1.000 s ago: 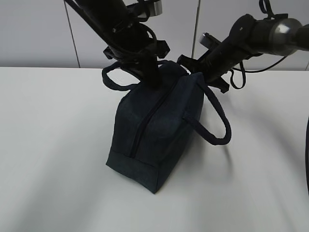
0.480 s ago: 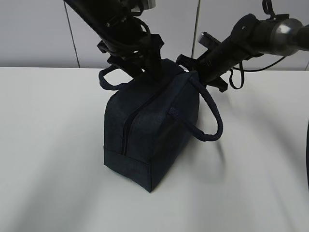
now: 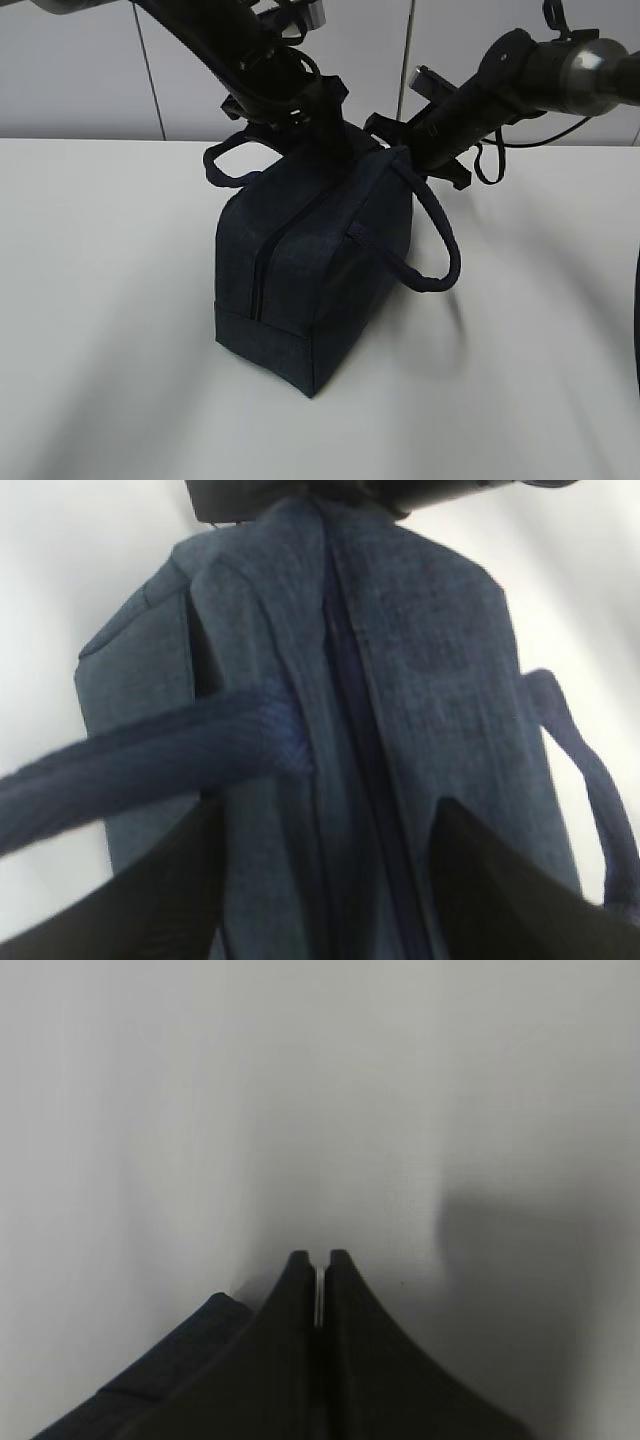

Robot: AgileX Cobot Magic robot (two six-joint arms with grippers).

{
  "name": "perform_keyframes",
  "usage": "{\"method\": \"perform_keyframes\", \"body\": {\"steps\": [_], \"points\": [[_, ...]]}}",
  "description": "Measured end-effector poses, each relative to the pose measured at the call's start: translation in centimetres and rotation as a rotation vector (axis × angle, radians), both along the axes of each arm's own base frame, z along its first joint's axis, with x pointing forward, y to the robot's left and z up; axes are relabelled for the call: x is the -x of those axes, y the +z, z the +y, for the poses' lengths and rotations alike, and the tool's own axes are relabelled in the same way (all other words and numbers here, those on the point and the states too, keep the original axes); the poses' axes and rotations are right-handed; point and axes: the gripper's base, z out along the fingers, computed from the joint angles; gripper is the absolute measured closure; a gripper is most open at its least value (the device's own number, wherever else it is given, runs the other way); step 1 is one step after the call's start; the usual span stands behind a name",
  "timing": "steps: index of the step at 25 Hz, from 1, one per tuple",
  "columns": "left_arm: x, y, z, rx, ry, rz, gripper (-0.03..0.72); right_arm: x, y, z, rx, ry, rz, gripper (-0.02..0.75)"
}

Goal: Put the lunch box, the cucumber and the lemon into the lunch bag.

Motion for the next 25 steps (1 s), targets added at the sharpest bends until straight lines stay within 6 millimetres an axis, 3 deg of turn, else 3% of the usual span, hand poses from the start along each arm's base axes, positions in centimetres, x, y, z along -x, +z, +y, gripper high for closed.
{"method": "perform_keyframes", "body": {"steps": [4,6,8,11,25], "points": [[-1.1,-1.1,-0.6,0.004,-0.003,-0.008,0.321,0.0,-0.1,0.0,0.002,0.005,-0.001,0.738],[-1.3,-1.6,-0.7,0.001,-0.004,-0.002,0.425,0.0,-0.1,0.0,0.003,0.006,-0.002,0.738],[-1.4,-2.1,-0.7,-0.006,-0.014,0.008,0.578,0.0,-0.1,0.0,0.005,0.009,-0.004,0.738],[-1.3,-2.1,-0.7,-0.012,-0.028,0.013,0.676,0.0,-0.1,0.0,0.005,0.008,-0.006,0.738],[-0.7,-0.6,-0.3,-0.027,-0.052,0.004,0.697,-0.1,-0.9,0.1,-0.015,-0.003,0.012,0.738]]}}
